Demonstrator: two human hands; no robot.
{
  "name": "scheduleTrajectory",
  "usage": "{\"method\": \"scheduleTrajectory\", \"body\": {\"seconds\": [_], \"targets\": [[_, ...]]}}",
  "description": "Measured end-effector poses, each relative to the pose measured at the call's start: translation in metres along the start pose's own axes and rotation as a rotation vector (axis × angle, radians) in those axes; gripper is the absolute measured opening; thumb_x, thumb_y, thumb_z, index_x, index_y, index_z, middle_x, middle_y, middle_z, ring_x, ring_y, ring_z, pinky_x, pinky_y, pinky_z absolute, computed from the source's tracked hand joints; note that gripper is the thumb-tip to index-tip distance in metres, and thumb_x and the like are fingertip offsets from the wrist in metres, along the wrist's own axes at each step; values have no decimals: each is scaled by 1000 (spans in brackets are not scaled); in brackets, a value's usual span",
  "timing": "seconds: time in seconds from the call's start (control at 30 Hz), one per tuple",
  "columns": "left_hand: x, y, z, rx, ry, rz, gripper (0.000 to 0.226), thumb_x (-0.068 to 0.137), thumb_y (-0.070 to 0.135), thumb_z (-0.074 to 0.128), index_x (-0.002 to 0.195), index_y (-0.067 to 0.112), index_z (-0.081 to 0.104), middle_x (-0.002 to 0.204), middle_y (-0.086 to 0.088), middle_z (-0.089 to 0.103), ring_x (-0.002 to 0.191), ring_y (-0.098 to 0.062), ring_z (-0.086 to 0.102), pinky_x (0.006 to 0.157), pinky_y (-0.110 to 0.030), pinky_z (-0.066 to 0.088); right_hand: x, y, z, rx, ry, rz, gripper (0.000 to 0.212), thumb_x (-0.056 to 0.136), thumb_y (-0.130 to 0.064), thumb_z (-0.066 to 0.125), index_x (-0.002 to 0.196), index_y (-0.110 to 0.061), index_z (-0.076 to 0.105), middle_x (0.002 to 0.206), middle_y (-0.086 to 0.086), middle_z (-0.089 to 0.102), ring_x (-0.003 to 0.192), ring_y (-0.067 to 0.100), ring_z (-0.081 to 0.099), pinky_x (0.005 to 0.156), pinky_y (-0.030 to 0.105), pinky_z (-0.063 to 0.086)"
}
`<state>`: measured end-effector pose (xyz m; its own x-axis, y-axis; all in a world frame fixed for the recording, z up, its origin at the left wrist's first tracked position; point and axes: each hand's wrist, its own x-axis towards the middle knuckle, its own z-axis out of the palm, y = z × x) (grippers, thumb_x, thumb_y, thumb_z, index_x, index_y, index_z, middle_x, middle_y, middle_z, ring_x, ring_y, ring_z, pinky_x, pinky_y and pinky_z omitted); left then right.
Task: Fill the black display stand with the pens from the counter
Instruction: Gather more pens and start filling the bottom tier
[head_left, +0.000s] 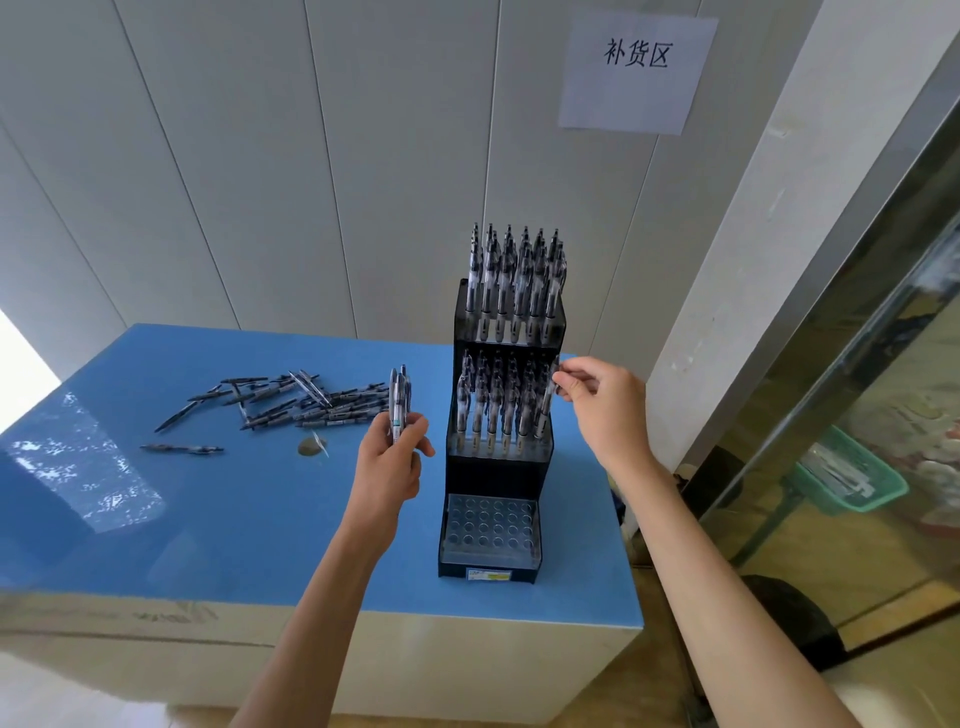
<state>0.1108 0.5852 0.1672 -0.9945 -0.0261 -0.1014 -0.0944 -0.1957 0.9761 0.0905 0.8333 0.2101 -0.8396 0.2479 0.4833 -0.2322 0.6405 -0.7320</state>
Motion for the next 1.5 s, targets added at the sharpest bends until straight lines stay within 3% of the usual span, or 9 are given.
{"method": "scheduleTrajectory", "body": {"seconds": [0.17,0.33,0.43,0.63,0.8,0.9,1.07,1.27,1.5], "targets": [[1,-6,-2,-51,16,-22,16,107,21,48,114,10,58,79,-4,60,49,-13,24,48,-29,20,-3,1,-1,-3,17,-4,10,91,-10,71,97,-7,78,77,0,74,72,14,73,79,42,61],[-1,-12,-1,-31,-12,23,31,108,30,49,110,4,68,65,-6,37,53,-17,24,48,-31,20,-1,1,-1,-26,10,-19,10,91,-11,70,95,-7,79,76,4,75,71,20,72,77,46,60],[-3,-11,0,-23,-13,35,29,107,29,50,110,9,72,64,3,51,51,-14,30,45,-25,24,2,3,1,-30,-6,-15,10,91,-9,70,96,-6,79,76,4,75,70,20,72,79,44,60],[-8,-11,-2,2,-11,67,27,107,32,50,114,17,71,80,-3,65,48,-12,31,44,-23,27,-14,18,10,-86,-85,19,12,90,-9,72,98,-4,79,78,6,77,69,10,70,83,38,60],[-9,-14,-5,-33,-19,32,28,110,25,44,115,5,63,84,-9,68,46,-14,30,42,-23,25,-22,31,13,-116,-114,36,16,91,-14,72,79,-4,77,66,5,73,64,17,71,74,44,60],[-11,-16,-7,-46,-38,34,29,109,22,46,112,-1,63,80,-6,65,47,-15,31,43,-26,22,-28,30,10,-126,-101,75,19,89,-21,76,75,-9,77,61,-2,71,59,12,68,73,42,60],[-14,-20,-9,-15,-37,17,26,106,21,55,106,-4,63,61,7,54,48,-15,33,43,-25,25,-41,1,11,172,-212,170,9,89,-16,75,88,-8,78,70,2,74,64,15,72,69,36,63],[-20,-36,-7,36,-61,-33,22,98,25,68,105,4,69,81,-3,68,50,-13,42,45,-25,28,-55,-25,41,418,-399,248,14,89,-17,76,100,-10,76,86,5,77,79,20,76,75,31,62],[-24,-56,-13,80,-89,-77,20,98,28,66,106,10,71,86,-8,71,49,-13,44,46,-26,27,-67,-22,62,526,-419,425,12,88,-8,75,98,0,74,83,13,77,76,29,76,71,34,63]]}}
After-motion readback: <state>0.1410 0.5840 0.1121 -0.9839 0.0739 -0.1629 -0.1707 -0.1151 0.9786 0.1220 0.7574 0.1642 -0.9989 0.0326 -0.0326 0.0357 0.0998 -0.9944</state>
